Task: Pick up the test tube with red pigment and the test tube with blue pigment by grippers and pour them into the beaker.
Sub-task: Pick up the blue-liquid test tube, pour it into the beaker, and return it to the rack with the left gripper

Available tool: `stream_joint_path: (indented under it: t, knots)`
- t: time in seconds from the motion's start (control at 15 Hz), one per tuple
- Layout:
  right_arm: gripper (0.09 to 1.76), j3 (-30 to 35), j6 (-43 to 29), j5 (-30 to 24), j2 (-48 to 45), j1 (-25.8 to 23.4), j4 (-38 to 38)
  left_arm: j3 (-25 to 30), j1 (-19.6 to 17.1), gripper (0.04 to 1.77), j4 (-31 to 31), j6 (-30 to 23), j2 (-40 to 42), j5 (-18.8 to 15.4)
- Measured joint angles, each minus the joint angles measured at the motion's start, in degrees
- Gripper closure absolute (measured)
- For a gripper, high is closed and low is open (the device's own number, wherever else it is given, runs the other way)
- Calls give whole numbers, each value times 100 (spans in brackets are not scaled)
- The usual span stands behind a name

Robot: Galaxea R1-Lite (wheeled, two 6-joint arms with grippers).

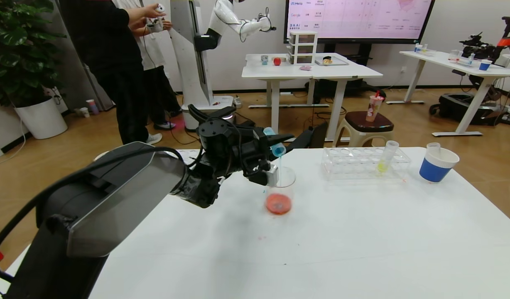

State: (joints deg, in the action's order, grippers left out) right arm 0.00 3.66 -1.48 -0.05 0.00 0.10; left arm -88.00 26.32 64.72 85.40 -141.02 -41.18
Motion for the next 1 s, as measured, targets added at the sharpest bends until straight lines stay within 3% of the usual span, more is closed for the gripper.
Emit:
stream_joint_path:
  t: [0.47, 1.0]
  knots:
    - [11, 0, -2, 2, 0, 0, 0, -23, -41, 128, -41, 674, -29, -13]
    - [11, 0, 0, 0, 0, 0, 0, -23, -39, 128, -28, 884, -29, -94]
